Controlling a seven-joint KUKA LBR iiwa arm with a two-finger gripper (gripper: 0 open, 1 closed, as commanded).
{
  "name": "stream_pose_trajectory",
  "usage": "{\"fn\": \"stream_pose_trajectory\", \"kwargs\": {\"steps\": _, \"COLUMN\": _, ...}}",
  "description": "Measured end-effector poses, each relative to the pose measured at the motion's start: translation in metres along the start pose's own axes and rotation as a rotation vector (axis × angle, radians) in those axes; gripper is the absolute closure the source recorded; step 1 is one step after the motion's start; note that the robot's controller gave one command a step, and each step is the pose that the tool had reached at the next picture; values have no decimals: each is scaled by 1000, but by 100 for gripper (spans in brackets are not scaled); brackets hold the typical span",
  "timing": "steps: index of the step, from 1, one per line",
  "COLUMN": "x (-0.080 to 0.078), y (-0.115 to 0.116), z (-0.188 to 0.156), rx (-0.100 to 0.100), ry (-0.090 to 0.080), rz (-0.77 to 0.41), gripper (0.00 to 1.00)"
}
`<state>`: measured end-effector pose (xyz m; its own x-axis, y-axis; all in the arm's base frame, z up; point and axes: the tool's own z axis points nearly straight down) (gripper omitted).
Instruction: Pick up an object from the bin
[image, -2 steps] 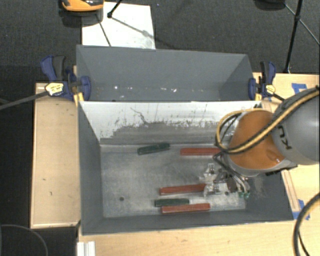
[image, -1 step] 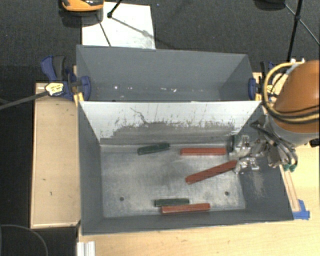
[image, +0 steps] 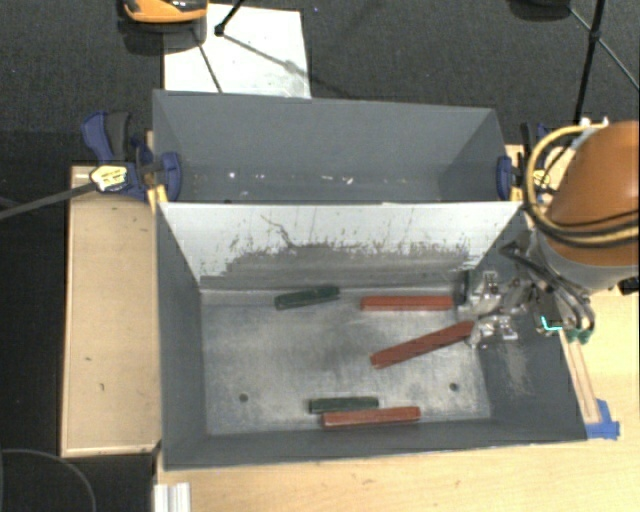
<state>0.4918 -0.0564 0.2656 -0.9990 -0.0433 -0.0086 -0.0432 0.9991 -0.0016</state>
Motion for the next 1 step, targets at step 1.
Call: {"fn": "stream_pose_trajectory", "kwargs": {"steps": 1, "x": 1, "y": 1, "z": 3, "rx": -1, "ry": 7, "rz": -4, "gripper": 100}}
